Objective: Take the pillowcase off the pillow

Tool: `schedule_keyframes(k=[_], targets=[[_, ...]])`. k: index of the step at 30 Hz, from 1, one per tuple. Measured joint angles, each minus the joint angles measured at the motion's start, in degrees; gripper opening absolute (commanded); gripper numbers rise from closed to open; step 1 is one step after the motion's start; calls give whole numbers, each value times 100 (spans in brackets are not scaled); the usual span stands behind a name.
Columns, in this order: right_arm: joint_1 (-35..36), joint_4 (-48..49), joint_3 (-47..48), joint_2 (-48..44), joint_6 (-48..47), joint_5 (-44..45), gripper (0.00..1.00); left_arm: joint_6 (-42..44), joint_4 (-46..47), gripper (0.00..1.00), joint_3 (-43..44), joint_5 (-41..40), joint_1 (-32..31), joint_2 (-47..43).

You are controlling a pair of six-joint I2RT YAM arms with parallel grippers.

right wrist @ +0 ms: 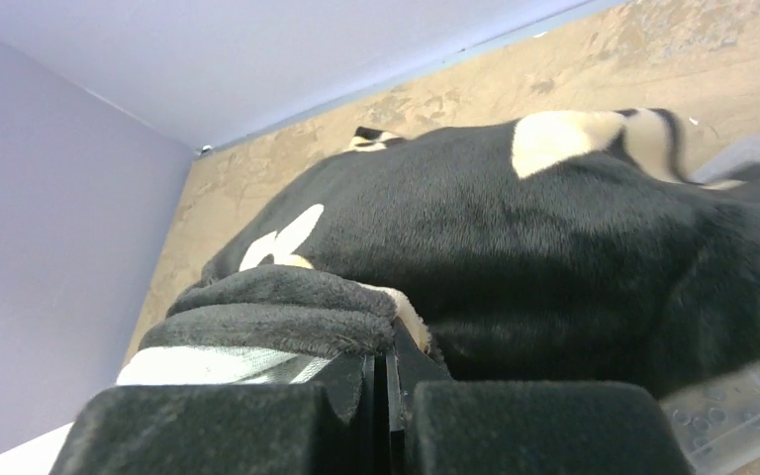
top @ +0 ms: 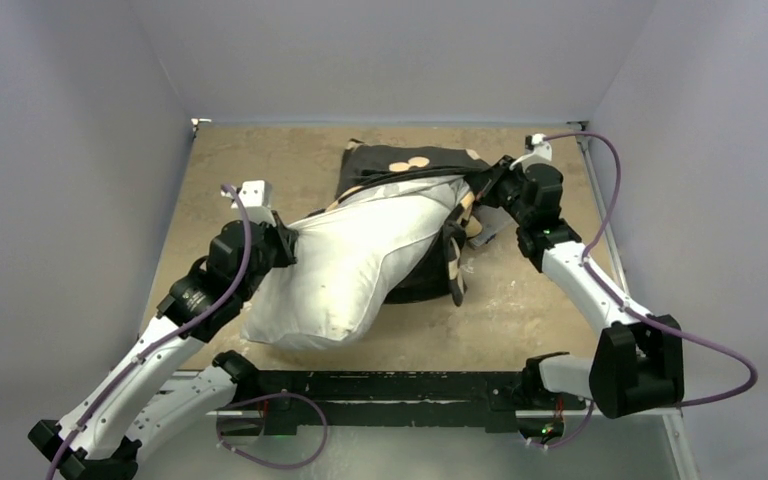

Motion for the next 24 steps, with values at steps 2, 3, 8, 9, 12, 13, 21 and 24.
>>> schedule_keyframes(k=[2, 3, 8, 9, 12, 13, 21, 24], targets=[[-168, 4, 7, 42, -7, -271, 0, 2, 15, 0, 0, 48, 0, -46], [-208, 7, 7, 68, -15, -376, 0, 9, 15, 0, 0, 101, 0, -50], [-299, 44, 61, 374, -177, -654, 0, 199, 26, 0, 0, 817, 20, -61], [-310, 50, 101, 479, -210, -682, 0, 251, 33, 0, 0, 1010, 31, -74], [-330, 48, 326, 807, -365, -828, 0, 398, 46, 0, 0, 1497, 50, -118], [-330, 48, 431, 898, -404, -881, 0, 448, 52, 0, 0, 1644, 63, -142], [-9, 55, 1818, 1764, -686, -1054, 14, 651, 487, 0, -4, 3062, 107, 37], [205, 48, 2356, 2164, -798, -929, 26, 535, 973, 0, -131, 3563, 109, 411]])
